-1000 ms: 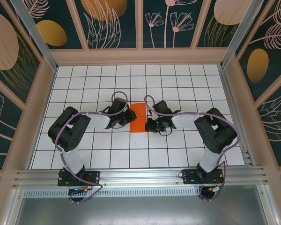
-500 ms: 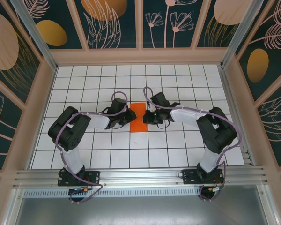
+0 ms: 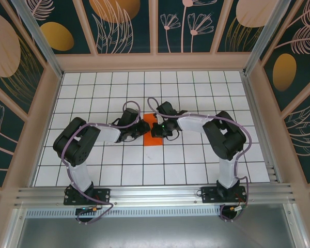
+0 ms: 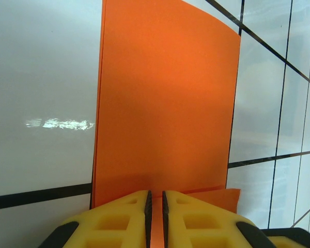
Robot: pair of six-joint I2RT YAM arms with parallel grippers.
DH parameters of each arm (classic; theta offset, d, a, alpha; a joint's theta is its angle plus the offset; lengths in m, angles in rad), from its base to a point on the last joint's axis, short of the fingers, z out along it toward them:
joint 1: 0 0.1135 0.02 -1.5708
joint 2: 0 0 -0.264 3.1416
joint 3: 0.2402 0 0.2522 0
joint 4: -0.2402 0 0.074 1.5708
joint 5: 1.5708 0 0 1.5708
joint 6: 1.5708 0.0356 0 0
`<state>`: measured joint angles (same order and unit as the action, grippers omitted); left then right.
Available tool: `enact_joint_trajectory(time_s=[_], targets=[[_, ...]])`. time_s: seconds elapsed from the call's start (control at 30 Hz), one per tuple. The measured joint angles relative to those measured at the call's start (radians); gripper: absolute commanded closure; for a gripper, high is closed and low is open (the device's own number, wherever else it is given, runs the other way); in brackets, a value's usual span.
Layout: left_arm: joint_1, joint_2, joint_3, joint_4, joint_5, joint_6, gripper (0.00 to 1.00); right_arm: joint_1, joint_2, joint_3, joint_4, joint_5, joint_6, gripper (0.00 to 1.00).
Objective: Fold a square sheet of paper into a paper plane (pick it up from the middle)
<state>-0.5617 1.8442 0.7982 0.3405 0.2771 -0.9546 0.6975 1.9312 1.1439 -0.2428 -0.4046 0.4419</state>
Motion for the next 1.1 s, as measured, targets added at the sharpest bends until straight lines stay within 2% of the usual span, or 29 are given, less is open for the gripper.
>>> enact_joint_trajectory(time_s=[0.43, 1.1], targets=[[0.000, 0.001, 0.000, 0.000, -0.001, 0.000, 0.83, 0.000, 0.005, 0.002, -0.013, 0.005, -0.052, 0.93], [0.000, 0.002, 0.001, 0.000, -0.001, 0.000, 0.83, 0.006, -0.078, -0.046, -0.124, 0.058, -0.093, 0.93]])
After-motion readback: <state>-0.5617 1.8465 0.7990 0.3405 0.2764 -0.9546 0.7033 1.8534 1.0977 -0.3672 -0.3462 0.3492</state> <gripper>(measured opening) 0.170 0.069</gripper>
